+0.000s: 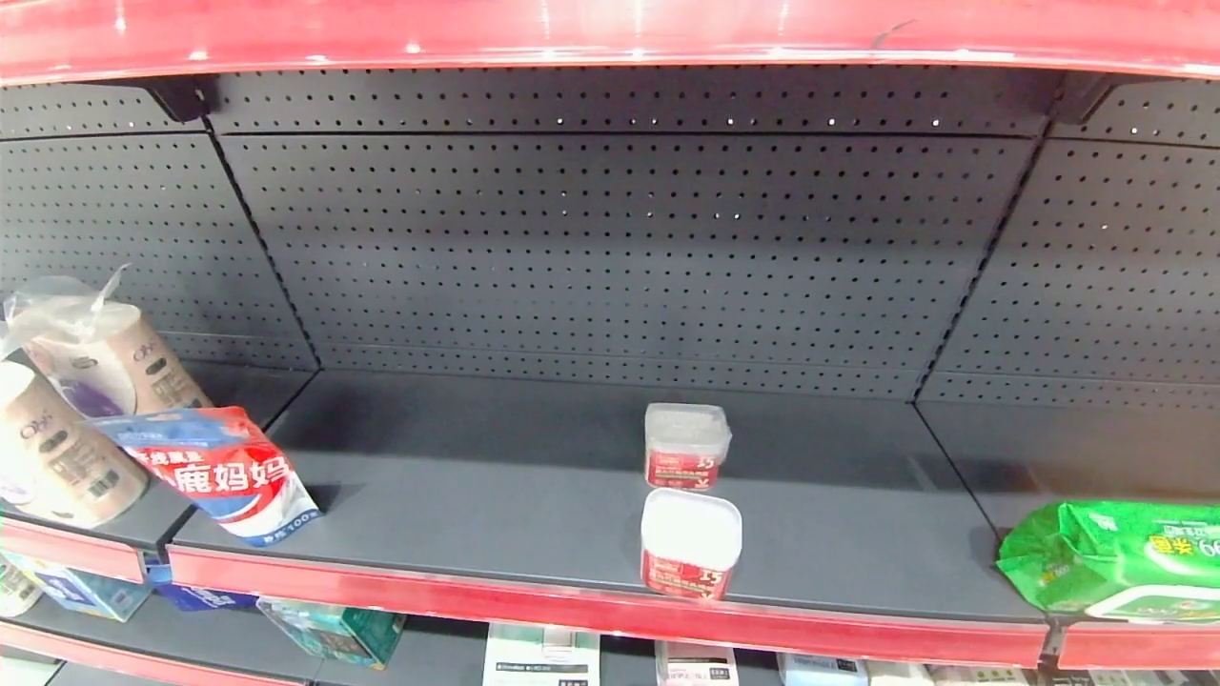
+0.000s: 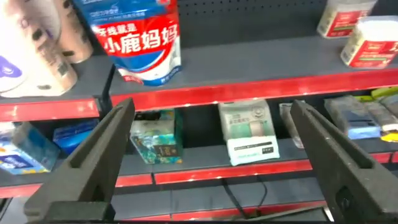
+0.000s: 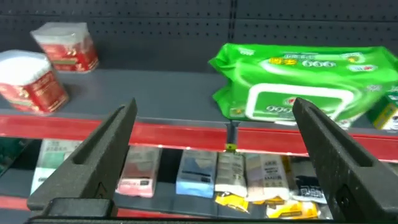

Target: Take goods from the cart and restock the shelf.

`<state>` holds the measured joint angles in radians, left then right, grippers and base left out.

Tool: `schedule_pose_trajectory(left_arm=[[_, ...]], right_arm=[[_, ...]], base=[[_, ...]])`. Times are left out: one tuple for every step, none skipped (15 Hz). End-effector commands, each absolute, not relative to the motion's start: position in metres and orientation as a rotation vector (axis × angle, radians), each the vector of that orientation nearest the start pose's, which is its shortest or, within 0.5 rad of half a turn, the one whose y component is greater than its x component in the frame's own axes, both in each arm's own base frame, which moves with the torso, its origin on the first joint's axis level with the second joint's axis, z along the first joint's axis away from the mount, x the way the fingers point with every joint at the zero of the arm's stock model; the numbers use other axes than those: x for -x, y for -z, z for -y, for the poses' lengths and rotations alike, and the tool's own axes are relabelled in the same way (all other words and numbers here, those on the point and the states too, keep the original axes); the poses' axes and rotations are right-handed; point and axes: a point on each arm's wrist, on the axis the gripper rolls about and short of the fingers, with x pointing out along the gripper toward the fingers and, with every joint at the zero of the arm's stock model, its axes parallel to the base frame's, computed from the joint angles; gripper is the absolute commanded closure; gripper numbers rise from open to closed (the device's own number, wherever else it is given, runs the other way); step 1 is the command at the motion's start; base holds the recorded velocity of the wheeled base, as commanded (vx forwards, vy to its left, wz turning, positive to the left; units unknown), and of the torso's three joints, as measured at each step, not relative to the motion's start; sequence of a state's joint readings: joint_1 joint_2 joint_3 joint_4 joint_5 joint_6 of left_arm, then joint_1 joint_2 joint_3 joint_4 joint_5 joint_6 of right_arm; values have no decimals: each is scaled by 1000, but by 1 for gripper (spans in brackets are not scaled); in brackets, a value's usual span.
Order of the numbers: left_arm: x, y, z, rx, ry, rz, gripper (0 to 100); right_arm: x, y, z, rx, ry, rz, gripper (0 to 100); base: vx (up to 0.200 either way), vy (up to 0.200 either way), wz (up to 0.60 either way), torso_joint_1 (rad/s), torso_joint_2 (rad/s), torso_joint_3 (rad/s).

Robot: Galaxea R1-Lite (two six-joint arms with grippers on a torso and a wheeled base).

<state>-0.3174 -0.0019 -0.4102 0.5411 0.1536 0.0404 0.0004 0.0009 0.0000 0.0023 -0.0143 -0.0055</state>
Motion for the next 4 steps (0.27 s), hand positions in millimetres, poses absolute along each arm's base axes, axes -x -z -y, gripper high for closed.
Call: schedule_pose_trajectory(left_arm=[[64, -126, -25, -68, 162, -122, 0], [65, -127, -25, -68, 160, -119, 0], [65, -127, -25, -68, 156, -120, 0], [63, -130, -24, -70, 153, -136, 0]], right_arm=[[23, -75, 0, 6, 12, -5, 0], [23, -75, 0, 6, 12, -5, 0], [23, -75, 0, 6, 12, -5, 0], [23, -75, 0, 6, 12, -5, 0]], base=[[0, 0, 0, 0, 0, 0], [0, 0, 0, 0, 0, 0], [0, 0, 0, 0, 0, 0], [0, 0, 0, 0, 0, 0]])
